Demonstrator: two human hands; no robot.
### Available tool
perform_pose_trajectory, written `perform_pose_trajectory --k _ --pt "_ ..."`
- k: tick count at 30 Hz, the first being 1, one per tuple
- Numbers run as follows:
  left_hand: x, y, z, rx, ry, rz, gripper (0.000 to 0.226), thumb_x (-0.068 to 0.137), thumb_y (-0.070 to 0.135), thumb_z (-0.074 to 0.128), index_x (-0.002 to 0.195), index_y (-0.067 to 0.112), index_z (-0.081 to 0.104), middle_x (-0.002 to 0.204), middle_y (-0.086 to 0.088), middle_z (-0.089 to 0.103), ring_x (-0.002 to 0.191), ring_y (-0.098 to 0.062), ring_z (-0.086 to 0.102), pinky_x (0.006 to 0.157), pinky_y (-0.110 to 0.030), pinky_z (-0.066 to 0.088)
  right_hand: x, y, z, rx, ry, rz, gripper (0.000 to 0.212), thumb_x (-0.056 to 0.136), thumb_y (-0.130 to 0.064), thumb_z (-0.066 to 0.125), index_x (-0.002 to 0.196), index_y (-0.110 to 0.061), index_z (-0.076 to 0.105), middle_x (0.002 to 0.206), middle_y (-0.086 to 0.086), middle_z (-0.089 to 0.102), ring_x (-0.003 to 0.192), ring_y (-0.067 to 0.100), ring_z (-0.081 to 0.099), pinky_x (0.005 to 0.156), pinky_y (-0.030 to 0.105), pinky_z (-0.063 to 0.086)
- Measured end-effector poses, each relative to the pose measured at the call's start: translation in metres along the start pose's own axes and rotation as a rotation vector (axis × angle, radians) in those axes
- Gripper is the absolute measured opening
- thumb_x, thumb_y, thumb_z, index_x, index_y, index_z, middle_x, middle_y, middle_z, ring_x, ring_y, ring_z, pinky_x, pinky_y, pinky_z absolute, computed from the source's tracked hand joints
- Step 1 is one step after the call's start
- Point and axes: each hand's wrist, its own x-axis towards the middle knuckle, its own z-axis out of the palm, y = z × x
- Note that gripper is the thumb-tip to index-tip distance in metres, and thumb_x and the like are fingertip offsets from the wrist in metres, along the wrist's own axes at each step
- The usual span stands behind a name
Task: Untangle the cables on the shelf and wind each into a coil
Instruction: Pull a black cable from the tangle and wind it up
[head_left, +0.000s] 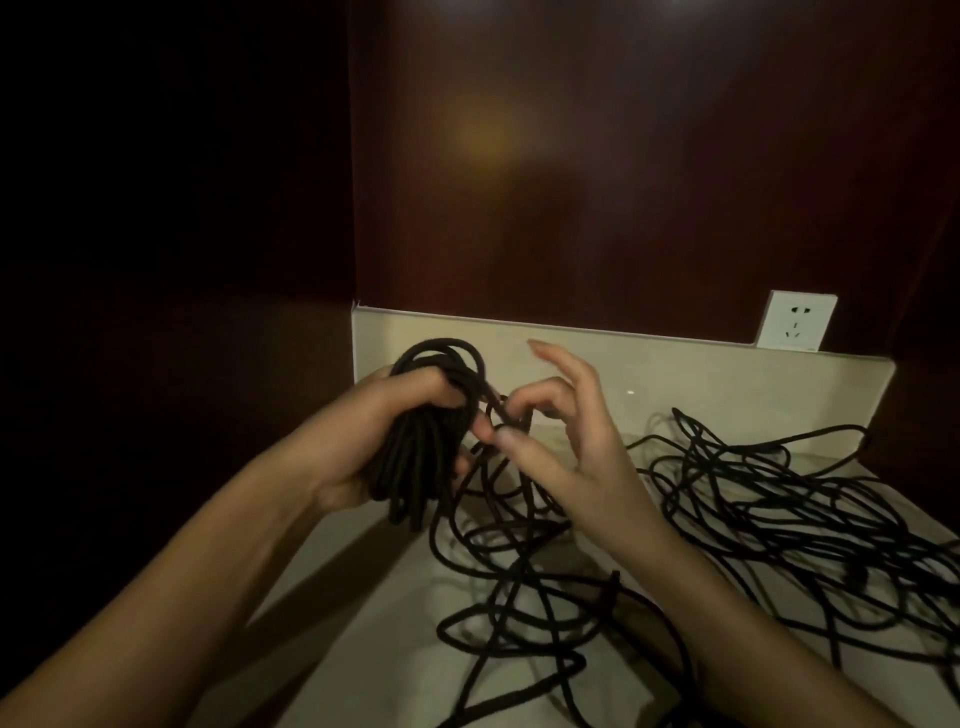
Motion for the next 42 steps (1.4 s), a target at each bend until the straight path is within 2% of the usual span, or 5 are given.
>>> perform_pose_trajectory --k 9,15,22,33,42 --pt "0.016 0.002 -0.001 -0.048 0.163 0.285 0.019 0.083 0.008 0.054 0.098 0.006 0.067 0.087 -0.010 0.070 0.066 -0.021 0.059 0.056 -0.032 0.053 0.009 -0.024 0.021 0.182 0.273 0.254 0.032 0.096 -0.045 0.052 0.125 -0.031 0.056 0.117 -0.015 0.060 0.099 -0.015 0.055 0.072 -0.001 0.041" --pt "0.030 0.000 0.009 -0.116 0.218 0.369 0.025 0.076 0.006 0.055 0.097 0.008 0.068 0.081 -0.005 0.069 0.076 -0.018 0.067 0.065 -0.029 0.057 0.029 -0.036 0.052 0.376 0.284 0.278 0.031 0.096 -0.036 0.062 0.123 -0.021 0.058 0.113 0.001 0.068 0.100 0.015 0.069 0.091 0.040 0.057" --pt "0.021 -0.010 0.002 -0.029 0.289 0.393 0.035 0.075 0.007 0.056 0.108 -0.001 0.065 0.085 -0.017 0.072 0.067 -0.026 0.069 0.055 -0.033 0.057 0.029 -0.029 0.038 0.390 0.180 0.309 0.018 0.098 -0.020 0.060 0.116 -0.018 0.059 0.115 0.003 0.064 0.080 0.011 0.071 0.073 0.036 0.062" --pt "-0.003 -0.020 -0.025 -0.376 0.195 0.468 0.033 0.071 0.008 0.049 0.102 0.006 0.061 0.120 -0.023 0.069 0.061 -0.021 0.055 0.055 -0.028 0.047 0.071 0.007 -0.047 0.306 -0.163 0.308 0.022 0.086 -0.009 0.064 0.107 -0.005 0.067 0.065 0.008 0.059 0.040 0.005 0.024 0.039 0.017 0.016" --pt "0.042 -0.037 0.025 -0.375 0.329 0.256 0.053 0.066 0.007 0.061 0.117 -0.004 0.058 0.070 -0.021 0.062 0.053 -0.028 0.058 0.049 -0.031 0.050 0.176 0.011 -0.096 -1.607 -0.381 -0.194 0.034 0.104 -0.039 0.039 0.131 -0.026 0.057 0.114 0.009 0.064 0.099 0.033 0.067 0.071 0.032 0.046"
